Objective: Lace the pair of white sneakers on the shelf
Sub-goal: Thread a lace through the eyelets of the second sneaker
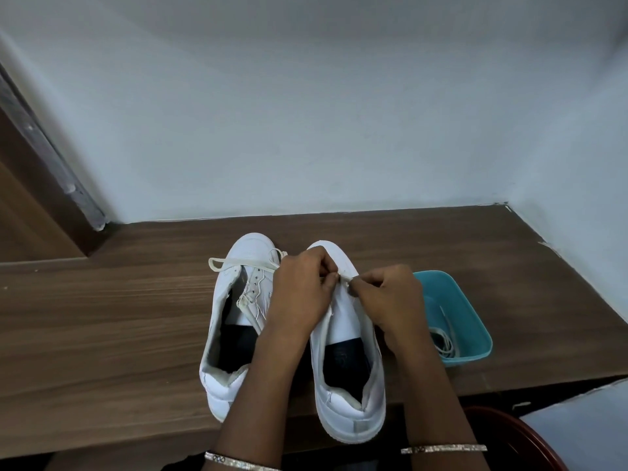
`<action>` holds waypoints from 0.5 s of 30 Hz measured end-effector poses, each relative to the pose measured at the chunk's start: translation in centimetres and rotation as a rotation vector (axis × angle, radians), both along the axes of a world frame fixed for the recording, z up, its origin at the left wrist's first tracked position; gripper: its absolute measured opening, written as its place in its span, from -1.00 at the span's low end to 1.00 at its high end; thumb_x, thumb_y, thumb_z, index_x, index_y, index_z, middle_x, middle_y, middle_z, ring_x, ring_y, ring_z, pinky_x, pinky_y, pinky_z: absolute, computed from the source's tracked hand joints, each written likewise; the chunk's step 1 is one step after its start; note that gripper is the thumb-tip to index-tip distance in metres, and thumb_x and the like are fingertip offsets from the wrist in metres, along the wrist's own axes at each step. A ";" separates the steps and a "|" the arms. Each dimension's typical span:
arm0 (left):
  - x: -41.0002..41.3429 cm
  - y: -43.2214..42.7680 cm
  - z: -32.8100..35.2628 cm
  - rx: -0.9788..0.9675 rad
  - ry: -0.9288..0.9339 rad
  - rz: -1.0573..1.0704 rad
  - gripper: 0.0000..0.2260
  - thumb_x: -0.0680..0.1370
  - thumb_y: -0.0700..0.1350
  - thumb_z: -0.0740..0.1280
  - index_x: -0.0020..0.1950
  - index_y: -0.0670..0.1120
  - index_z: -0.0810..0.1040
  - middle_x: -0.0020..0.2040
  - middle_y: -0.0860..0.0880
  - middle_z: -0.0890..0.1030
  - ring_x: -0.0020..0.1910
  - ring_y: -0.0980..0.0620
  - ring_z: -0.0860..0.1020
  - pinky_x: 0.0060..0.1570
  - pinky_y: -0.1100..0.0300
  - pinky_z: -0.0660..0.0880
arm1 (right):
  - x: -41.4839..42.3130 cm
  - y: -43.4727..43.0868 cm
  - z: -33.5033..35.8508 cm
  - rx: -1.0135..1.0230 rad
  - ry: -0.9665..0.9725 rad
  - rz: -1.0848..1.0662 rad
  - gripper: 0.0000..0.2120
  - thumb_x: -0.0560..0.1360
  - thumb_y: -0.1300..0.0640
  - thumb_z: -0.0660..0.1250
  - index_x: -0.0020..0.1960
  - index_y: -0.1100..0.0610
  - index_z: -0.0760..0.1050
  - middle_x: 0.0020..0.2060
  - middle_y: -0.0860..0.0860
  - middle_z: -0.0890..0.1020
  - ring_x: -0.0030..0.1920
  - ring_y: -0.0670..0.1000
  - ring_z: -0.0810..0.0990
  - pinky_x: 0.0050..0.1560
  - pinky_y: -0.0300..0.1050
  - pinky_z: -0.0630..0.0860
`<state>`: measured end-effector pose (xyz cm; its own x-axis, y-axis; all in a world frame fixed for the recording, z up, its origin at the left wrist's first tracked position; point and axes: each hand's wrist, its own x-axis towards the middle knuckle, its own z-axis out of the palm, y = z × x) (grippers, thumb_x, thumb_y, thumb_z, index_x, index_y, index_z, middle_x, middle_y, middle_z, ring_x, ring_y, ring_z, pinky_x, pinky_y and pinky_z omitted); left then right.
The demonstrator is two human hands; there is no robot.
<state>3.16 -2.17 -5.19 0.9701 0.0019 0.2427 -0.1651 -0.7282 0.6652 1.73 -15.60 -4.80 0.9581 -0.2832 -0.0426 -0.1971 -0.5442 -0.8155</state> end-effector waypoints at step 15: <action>-0.4 -0.5 1.0 0.022 0.114 0.089 -0.95 0.36 -0.16 0.49 -0.24 -0.02 0.68 -0.30 0.07 0.66 -0.25 0.11 0.61 -0.32 0.35 0.32 | 0.3 -0.3 -1.2 0.327 0.104 -0.071 -0.91 0.34 0.14 0.46 -0.33 0.02 0.70 -0.31 0.11 0.70 -0.09 0.19 0.68 -0.03 0.14 0.62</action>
<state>2.79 -2.67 -4.15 0.9877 0.0847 0.1316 -0.0235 -0.7512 0.6596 1.99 -15.85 -6.04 0.9223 -0.3040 -0.2387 -0.3164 -0.2390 -0.9180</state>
